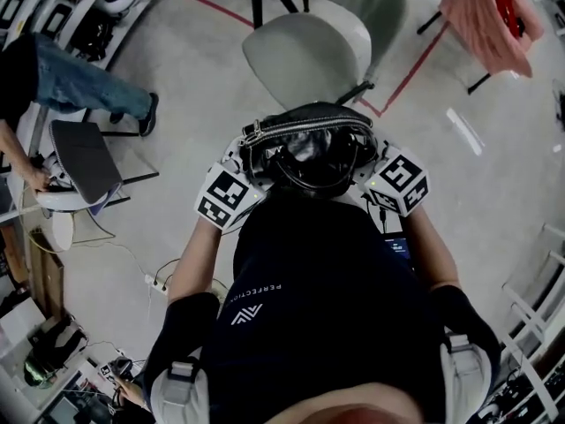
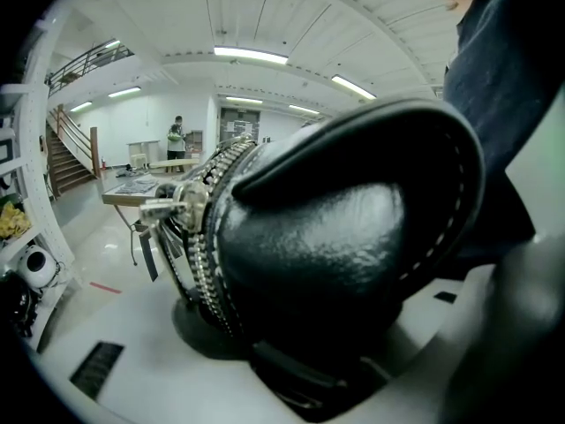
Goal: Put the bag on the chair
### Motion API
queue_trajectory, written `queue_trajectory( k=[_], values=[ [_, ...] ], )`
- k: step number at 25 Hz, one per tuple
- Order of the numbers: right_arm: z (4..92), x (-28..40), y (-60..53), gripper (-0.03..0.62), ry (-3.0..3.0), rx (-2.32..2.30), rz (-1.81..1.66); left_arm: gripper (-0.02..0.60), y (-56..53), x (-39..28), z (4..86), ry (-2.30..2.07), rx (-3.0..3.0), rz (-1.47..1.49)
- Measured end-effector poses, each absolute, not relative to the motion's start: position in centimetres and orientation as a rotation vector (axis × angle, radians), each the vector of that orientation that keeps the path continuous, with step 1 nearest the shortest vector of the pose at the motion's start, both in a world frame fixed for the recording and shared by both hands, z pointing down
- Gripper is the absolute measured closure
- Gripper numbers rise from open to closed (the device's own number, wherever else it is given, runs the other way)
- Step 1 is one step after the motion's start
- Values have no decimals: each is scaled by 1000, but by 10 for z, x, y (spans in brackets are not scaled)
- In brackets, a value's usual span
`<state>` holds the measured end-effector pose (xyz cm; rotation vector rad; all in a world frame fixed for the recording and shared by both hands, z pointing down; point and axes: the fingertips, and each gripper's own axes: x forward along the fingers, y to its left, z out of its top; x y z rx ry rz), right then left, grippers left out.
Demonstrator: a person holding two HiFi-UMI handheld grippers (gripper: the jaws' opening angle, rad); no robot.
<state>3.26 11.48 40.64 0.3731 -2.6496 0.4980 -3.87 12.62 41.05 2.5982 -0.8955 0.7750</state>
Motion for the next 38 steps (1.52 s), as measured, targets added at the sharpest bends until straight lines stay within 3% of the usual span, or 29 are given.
queue_trajectory(
  k=[38],
  values=[
    [411, -78, -36, 330, -2579, 547, 532, 311, -32, -150, 417, -756, 2664, 748]
  ],
)
